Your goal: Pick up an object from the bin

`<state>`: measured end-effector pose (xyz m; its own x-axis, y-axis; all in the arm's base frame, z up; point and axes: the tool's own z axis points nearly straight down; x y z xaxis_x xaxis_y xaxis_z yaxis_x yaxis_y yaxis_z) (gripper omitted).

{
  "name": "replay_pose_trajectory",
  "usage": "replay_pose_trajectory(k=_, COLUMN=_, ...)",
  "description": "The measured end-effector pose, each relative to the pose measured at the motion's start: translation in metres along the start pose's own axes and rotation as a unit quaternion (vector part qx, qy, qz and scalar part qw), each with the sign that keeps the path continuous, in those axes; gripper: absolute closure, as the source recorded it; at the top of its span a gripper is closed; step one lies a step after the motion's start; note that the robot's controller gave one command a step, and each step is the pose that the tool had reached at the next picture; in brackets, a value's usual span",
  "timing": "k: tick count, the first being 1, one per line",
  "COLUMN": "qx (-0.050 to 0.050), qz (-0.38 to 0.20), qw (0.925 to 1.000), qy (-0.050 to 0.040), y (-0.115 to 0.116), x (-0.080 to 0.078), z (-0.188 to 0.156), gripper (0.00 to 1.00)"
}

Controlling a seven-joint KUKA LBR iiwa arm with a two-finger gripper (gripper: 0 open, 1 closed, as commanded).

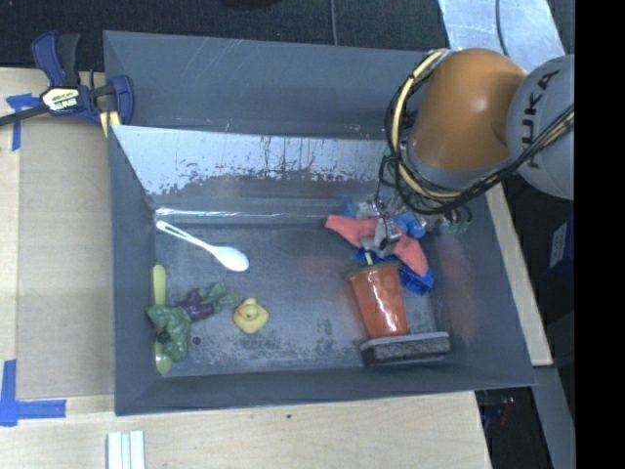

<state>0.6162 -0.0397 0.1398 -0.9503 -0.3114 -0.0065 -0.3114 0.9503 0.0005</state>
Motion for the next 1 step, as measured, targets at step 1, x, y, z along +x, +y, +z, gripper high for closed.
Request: replay_pose_trajectory(k=1, qx=-0.001, qz=-0.002, qw=1.0, qy=0.0, y=0.0054, x=0.0004, z=-0.0668, gripper=1.0)
